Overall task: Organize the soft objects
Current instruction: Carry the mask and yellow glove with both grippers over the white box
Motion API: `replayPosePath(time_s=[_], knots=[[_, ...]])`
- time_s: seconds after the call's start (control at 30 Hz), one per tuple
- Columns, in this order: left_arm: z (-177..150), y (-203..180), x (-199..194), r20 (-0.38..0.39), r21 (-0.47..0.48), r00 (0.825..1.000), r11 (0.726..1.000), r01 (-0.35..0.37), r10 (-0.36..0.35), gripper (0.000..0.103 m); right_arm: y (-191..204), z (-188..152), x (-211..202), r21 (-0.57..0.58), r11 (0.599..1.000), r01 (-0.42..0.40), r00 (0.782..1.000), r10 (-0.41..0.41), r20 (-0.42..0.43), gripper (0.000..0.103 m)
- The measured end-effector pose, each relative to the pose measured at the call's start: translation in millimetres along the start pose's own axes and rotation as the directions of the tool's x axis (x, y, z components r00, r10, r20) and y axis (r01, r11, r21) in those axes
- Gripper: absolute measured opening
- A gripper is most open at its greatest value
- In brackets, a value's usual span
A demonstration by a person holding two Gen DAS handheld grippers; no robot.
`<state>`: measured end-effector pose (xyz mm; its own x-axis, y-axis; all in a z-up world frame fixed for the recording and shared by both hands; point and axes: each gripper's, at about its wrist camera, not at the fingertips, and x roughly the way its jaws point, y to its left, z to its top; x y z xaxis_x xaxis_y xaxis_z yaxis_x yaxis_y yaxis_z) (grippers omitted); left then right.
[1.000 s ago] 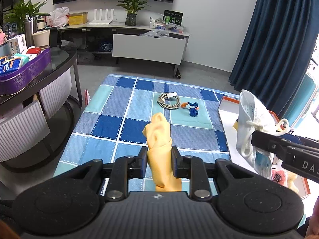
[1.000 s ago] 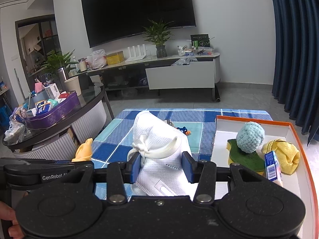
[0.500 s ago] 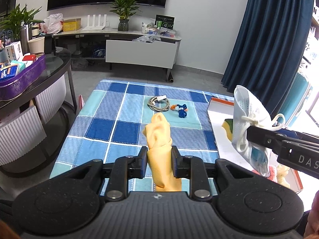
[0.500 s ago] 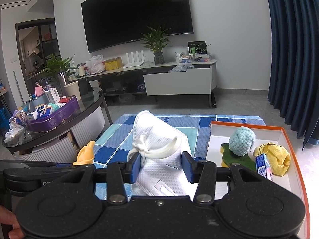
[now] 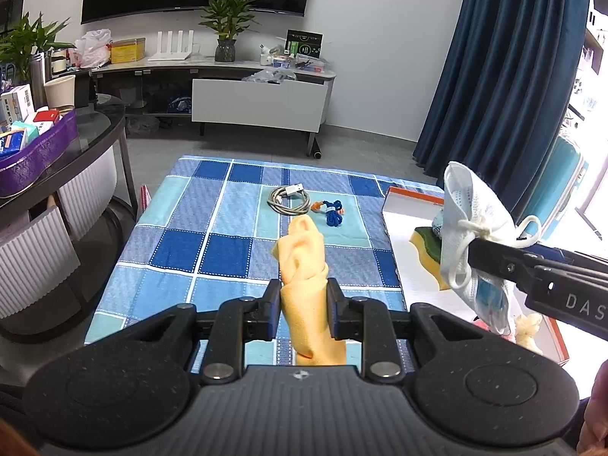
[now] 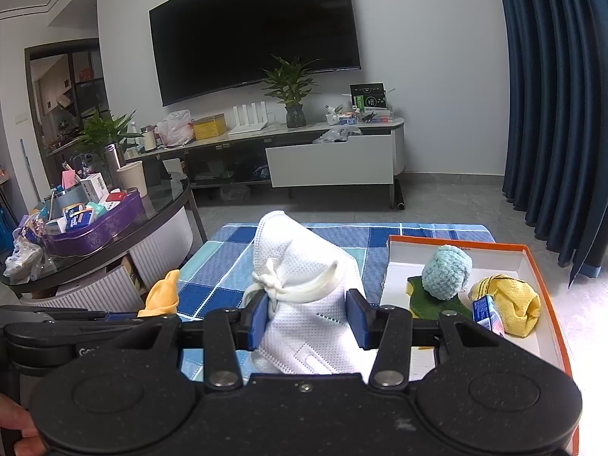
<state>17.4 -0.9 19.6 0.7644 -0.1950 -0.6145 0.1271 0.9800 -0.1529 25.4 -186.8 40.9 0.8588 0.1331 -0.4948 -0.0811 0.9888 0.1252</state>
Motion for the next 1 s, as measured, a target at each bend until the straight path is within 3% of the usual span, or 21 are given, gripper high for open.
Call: replayPosePath(time_s=[1.0], knots=[[2.6,-36.9,15.7,-0.028,0.063,0.998,0.996,0.063,-0.062,0.025,-26.5,-0.4,-1.6,0.054,0.997,0.060,0.998,-0.061,0.010,0.054]])
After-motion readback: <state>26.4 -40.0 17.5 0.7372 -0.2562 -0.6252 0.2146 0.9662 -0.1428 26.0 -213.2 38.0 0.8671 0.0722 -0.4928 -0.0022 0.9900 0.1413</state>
